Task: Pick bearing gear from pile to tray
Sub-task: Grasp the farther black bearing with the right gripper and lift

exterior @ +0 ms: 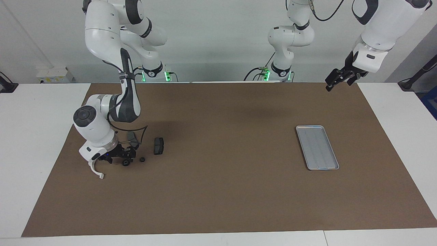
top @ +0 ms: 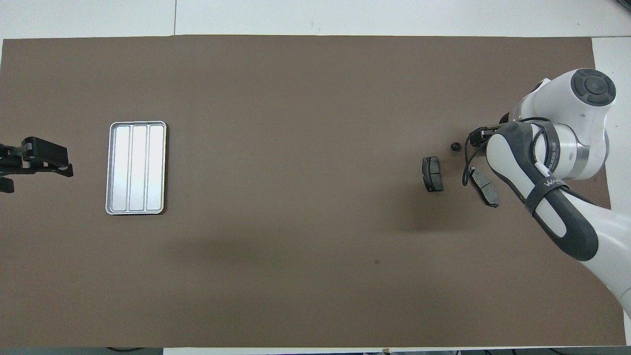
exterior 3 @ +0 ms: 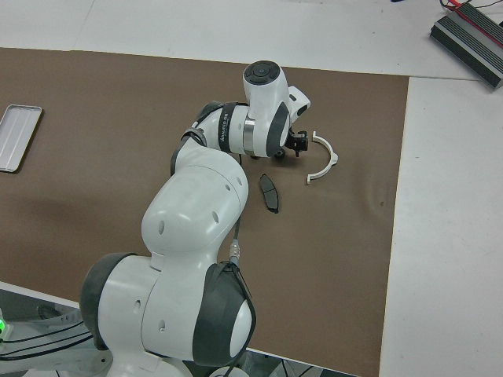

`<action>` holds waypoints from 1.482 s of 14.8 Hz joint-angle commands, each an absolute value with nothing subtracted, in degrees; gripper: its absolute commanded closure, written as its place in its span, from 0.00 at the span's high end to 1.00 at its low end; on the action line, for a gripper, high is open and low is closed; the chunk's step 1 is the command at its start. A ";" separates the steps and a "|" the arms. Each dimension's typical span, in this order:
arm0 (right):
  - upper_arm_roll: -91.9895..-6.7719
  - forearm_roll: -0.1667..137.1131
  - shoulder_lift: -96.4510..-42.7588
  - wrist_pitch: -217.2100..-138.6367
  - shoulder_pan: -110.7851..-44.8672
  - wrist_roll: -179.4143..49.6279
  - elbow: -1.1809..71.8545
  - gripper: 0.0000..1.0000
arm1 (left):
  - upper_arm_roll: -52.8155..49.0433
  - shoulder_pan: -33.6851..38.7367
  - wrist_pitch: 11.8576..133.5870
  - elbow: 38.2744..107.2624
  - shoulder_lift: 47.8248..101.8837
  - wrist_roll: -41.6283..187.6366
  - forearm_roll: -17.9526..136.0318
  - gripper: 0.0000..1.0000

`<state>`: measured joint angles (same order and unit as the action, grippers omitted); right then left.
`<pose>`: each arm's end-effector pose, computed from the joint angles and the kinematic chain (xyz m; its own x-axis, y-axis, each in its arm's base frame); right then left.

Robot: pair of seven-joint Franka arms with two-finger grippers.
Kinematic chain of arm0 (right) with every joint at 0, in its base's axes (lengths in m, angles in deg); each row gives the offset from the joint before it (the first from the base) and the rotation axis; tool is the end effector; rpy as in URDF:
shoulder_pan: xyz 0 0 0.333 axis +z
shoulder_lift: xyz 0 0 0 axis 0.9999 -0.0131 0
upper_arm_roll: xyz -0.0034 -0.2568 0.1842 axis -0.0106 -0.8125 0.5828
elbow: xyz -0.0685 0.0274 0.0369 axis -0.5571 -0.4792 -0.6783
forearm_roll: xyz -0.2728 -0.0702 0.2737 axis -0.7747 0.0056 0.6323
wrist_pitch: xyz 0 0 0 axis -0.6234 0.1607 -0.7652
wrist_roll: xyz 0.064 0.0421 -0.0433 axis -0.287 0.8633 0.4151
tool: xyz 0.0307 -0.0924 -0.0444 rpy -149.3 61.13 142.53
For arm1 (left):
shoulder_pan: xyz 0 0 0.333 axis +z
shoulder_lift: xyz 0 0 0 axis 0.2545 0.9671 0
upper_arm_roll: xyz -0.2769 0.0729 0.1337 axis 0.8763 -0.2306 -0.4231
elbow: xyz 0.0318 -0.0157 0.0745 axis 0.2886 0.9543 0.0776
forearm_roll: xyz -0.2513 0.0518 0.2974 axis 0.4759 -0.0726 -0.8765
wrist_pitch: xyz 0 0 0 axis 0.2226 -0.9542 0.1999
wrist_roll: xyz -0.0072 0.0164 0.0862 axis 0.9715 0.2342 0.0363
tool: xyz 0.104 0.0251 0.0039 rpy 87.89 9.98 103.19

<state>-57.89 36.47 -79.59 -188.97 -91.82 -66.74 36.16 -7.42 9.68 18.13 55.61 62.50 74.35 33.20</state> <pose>0.6421 -0.0432 0.2939 0.9980 0.0583 -0.0252 0.0590 -0.9979 0.0262 0.5284 -0.0218 0.6222 0.9747 0.2012 -0.0970 0.1988 -0.9795 -0.0335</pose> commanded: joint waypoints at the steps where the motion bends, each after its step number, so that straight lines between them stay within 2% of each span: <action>1: -57.55 36.92 -79.49 -190.23 -92.15 -64.89 37.23 0.92 | -7.02 10.08 17.75 56.65 61.28 74.65 32.94 1.00; 10: -57.55 36.92 -80.72 -192.34 -92.15 -65.25 37.40 0.91 | -7.02 10.08 17.75 56.65 61.28 74.65 32.94 1.00; 11: -57.55 36.92 -80.72 -192.34 -92.15 -65.33 37.40 0.85 | -7.02 10.08 17.75 56.65 61.28 74.56 32.94 1.00; 12: -57.55 36.92 -80.72 -192.34 -92.15 -65.25 37.32 0.62 | -7.02 10.08 17.75 56.65 61.28 74.65 32.94 1.00; 14: -57.46 36.92 -80.72 -192.25 -92.15 -64.90 37.06 0.11 | -7.02 10.08 17.83 56.65 61.28 74.65 32.94 1.00; 15: -57.46 36.92 -80.37 -191.64 -92.15 -64.89 36.62 0.00 | -7.02 10.08 17.84 56.65 61.28 74.56 32.94 1.00; 17: -56.59 36.92 -78.53 -188.93 -92.15 -65.24 34.69 0.00 | -7.02 10.08 17.83 56.65 61.28 74.65 32.94 1.00; 22: -52.20 36.83 -76.24 -172.50 -92.06 -71.55 20.12 0.00 | -7.02 10.08 17.84 56.65 61.28 74.56 32.94 1.00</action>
<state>-55.08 36.54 -76.51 -177.97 -91.72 -67.98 26.00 -7.42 9.68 18.13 55.61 62.50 74.35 33.20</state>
